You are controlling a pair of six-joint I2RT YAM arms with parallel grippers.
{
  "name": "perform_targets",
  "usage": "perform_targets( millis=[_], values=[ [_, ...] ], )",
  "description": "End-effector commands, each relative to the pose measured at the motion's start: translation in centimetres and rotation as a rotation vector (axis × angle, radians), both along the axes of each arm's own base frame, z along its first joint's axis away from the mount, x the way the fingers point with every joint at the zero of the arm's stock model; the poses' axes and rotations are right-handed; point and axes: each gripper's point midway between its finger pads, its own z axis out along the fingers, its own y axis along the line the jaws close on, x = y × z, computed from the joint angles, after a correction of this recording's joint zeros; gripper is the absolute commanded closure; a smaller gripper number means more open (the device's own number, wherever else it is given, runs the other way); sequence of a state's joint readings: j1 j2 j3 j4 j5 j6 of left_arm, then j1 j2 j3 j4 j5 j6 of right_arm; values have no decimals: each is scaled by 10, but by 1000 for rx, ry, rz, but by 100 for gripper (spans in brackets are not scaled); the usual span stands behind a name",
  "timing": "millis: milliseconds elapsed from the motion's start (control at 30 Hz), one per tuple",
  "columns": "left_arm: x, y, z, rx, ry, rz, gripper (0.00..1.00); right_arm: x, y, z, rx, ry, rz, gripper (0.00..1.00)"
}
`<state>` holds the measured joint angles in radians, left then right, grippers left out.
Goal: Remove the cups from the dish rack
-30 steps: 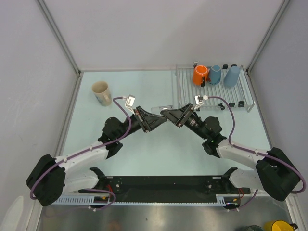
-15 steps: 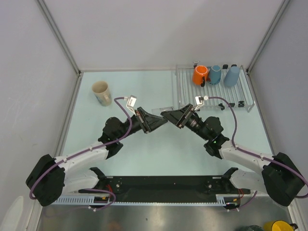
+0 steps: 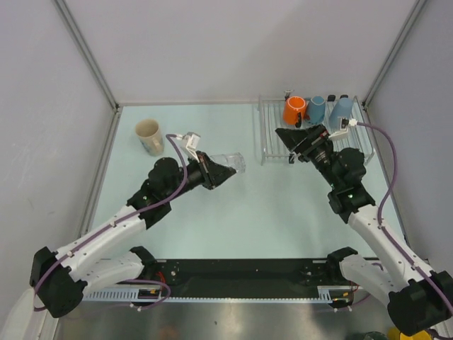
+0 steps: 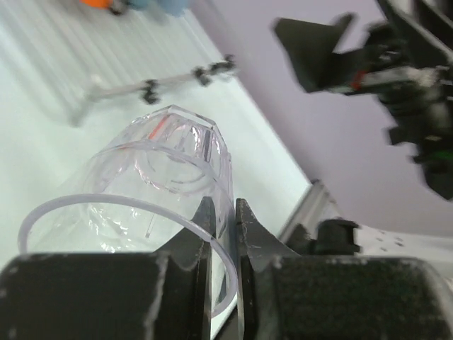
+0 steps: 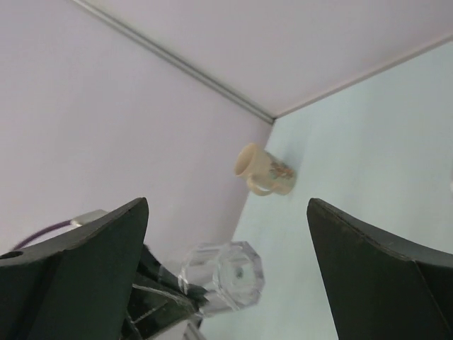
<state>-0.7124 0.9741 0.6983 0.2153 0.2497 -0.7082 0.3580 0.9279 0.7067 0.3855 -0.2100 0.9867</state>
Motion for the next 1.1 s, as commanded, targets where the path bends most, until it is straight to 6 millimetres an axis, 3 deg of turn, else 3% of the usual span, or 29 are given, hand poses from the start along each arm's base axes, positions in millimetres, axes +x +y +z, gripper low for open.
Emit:
perform_targets(
  millis=[0, 133, 200, 267, 333, 633, 800, 967, 1067],
  values=[
    [28, 49, 25, 237, -35, 207, 100, 5, -23, -6, -178, 72, -126, 0],
    [54, 101, 16, 475, -11, 424, 100, 5, -39, -30, -329, 145, -222, 0],
    [60, 128, 0, 628, 57, 503, 100, 5, -45, -32, -377, 162, -288, 0],
    [72, 155, -22, 779, 146, 604, 100, 4, -48, -48, -453, 201, -316, 0],
    [76, 180, -33, 848, 229, 641, 100, 4, -49, -61, -509, 243, -352, 0],
    [103, 218, -105, 1001, 463, 670, 99, 3, -50, -99, -613, 322, -356, 0],
    [114, 234, -126, 1048, 534, 679, 100, 4, -40, -125, -623, 345, -305, 0],
    [122, 246, -172, 1085, 678, 638, 100, 6, -27, -129, -641, 349, -244, 0],
    [127, 253, -183, 1085, 712, 647, 100, 4, -28, -132, -658, 353, -234, 0]
  ],
)
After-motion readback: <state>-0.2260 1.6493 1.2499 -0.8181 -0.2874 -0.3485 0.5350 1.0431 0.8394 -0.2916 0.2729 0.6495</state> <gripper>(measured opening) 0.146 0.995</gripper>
